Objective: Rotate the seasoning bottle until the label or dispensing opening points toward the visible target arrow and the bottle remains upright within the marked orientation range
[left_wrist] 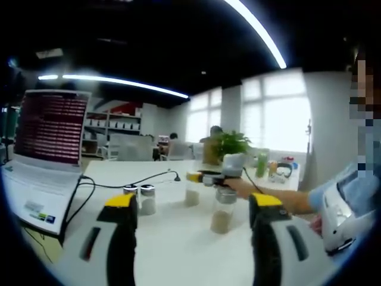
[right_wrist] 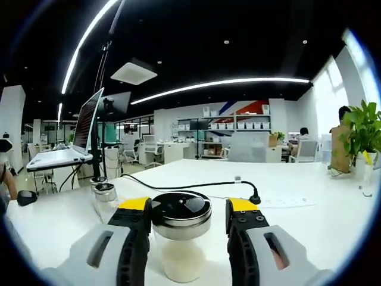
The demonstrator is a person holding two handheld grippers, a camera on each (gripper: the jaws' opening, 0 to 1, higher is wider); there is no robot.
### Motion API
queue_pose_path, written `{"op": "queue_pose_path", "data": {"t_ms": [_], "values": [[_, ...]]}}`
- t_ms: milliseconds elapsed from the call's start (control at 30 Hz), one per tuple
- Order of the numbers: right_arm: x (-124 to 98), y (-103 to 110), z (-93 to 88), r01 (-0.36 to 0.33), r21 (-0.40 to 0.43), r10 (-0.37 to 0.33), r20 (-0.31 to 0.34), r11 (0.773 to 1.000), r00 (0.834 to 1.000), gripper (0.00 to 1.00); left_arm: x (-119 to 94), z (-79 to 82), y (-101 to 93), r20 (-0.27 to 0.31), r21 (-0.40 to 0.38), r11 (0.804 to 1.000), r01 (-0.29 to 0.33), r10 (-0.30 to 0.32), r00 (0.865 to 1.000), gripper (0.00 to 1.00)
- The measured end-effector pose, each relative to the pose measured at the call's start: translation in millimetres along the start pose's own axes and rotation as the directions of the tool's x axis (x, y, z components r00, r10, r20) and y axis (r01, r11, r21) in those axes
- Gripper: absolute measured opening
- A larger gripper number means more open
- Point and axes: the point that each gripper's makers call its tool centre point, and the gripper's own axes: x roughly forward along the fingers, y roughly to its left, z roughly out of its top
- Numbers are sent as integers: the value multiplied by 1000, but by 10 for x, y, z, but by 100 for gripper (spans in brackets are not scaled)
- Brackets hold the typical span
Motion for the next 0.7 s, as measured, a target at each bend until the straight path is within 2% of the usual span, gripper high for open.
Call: {"op": "queue_pose_path", "data": {"t_ms": [200, 333, 700], "values": [[88, 12, -72, -5, -8, 5, -24, 1000, 1000, 47, 0, 12, 20, 4, -3, 1000, -2, 2, 1000, 81], [104, 36, -62, -16, -14, 16, -21, 1000, 1000, 43, 2, 14, 41, 5, -7, 1000, -6, 6, 1000, 81], [127, 31, -46, -30, -19, 30, -8, 999, 1000, 42, 2, 21, 60, 3, -8, 1000, -5, 5, 1000, 81]]}}
